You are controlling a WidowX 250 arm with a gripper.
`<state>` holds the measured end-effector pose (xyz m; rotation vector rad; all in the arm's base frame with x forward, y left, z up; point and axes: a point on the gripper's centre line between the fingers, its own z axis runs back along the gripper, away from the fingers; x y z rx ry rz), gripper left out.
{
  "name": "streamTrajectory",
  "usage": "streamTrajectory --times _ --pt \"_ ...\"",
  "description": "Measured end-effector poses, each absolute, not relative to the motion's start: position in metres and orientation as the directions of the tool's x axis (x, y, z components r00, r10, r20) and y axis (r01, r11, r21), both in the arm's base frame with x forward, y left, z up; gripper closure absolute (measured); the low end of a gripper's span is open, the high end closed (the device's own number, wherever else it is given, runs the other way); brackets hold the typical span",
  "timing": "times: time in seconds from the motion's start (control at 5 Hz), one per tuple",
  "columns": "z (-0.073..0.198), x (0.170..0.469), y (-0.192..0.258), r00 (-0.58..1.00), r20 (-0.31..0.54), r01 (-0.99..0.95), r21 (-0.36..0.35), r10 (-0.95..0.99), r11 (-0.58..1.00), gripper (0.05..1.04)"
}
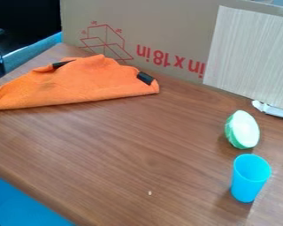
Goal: Fold the cloth from bottom left to top right
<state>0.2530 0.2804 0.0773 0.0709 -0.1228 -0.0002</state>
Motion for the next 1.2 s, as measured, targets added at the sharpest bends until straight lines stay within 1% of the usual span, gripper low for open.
streamTrajectory --times 0.2,0.4,0.6,0.8,1.0,1.2 --pt "0.054 0.248 0.277 0.997 0.081 -0.004 0.078 -0.002 0.997 0.083" --pt "0.034 0.248 0.277 0.998 0.065 -0.014 0.096 0.008 0.995 0.083" --pt "0.032 0.249 0.281 0.997 0.075 -0.023 0.125 0.014 0.992 0.083" --pt "0.031 0.249 0.28 0.997 0.076 -0.022 0.12 0.013 0.993 0.083" --pt "0.022 0.247 0.282 0.998 0.059 -0.021 0.096 0.015 0.995 0.13" --pt "0.024 0.244 0.287 0.997 0.067 -0.033 0.096 0.026 0.995 0.395"
